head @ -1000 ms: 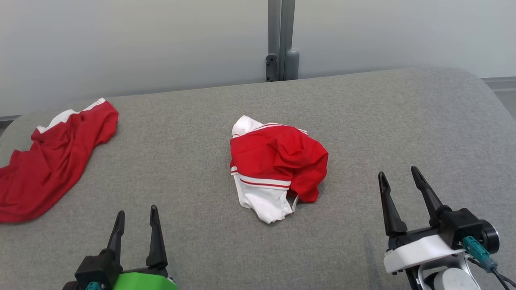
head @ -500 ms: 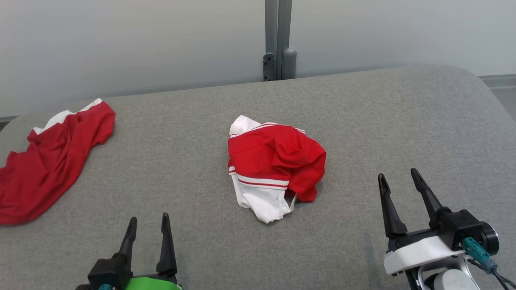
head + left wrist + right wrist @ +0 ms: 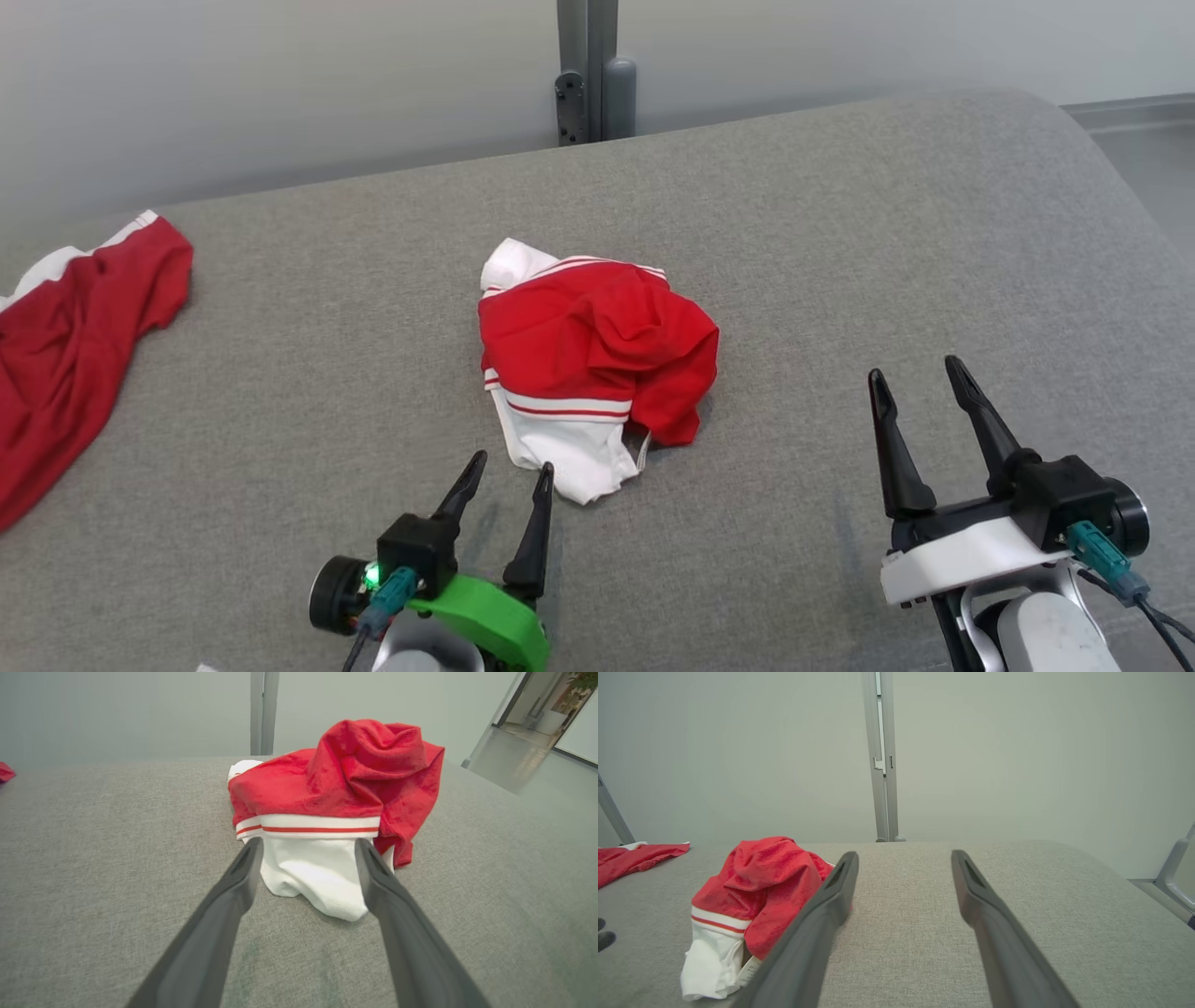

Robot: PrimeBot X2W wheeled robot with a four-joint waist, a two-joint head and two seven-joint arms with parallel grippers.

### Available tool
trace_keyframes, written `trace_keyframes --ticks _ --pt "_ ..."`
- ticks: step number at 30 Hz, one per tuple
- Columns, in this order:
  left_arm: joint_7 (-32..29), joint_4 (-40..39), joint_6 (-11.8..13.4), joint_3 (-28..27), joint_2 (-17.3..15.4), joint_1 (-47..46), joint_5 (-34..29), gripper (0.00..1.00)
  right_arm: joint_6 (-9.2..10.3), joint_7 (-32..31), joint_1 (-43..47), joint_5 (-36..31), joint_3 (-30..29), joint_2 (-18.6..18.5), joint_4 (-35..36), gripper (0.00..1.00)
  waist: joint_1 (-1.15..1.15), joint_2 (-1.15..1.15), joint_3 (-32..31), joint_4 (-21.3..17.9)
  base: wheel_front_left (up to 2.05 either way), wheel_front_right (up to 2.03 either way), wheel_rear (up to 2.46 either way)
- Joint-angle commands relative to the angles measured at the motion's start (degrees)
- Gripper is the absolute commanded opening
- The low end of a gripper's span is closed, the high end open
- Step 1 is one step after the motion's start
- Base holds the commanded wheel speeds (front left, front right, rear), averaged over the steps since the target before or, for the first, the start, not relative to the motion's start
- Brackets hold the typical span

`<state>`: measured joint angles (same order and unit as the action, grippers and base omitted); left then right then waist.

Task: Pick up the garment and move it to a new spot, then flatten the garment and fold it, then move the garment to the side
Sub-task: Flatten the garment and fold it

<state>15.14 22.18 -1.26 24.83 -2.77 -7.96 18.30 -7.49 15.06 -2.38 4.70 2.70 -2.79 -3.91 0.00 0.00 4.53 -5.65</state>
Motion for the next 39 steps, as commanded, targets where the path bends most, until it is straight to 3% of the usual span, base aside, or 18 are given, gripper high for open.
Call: trace_keyframes --ticks 1,14,16,17,22,27,33,39 --pt "0.0 1.8 0.6 0.8 -0.2 -2.2 0.4 1.00 0.00 0.2 -0.9 0.0 0.1 -0.2 0.3 1.00 0.00 0.00 2.9 -2.9 0.00 0.00 0.00" --pt "0.0 17.5 2.5 3.8 -0.2 -12.0 6.1 1.00 0.00 0.2 -3.2 1.0 -0.5 -0.2 0.9 1.00 0.00 0.00 8.1 -6.8 0.00 0.00 0.00" --pt "0.0 18.9 2.3 4.2 -0.2 -12.9 6.6 0.23 0.00 0.2 -3.4 1.0 -0.8 -0.2 1.0 1.00 0.00 0.00 8.2 -6.7 0.00 0.00 0.00" --pt "0.0 19.4 2.0 4.5 -0.2 -13.1 6.7 0.00 0.00 0.2 -3.5 1.0 -1.0 -0.2 0.9 1.00 0.00 0.00 8.2 -6.5 0.00 0.00 0.00" --pt "0.0 16.6 2.8 3.2 -0.3 -14.1 5.3 0.00 0.00 0.2 -3.3 0.8 -1.7 -0.2 1.1 1.00 0.00 0.00 7.5 -4.3 0.00 0.00 0.00" --pt "0.0 8.9 3.2 -0.5 -1.0 -12.6 3.0 0.00 0.00 0.2 -2.9 0.8 -2.1 -0.2 0.9 1.00 0.00 0.00 6.2 -1.4 0.00 0.00 0.00" --pt "0.0 -2.0 4.5 -6.1 -4.0 -10.3 0.2 0.00 0.00 0.2 -2.5 1.1 -2.0 -0.2 0.9 1.00 0.00 0.00 4.8 1.5 0.00 0.00 0.00" --pt "0.0 -6.3 6.2 -11.5 -8.1 -8.7 0.1 0.00 0.00 0.2 -2.6 1.3 -1.9 -0.2 0.8 1.00 0.00 0.00 4.8 2.3 0.00 0.00 0.00"
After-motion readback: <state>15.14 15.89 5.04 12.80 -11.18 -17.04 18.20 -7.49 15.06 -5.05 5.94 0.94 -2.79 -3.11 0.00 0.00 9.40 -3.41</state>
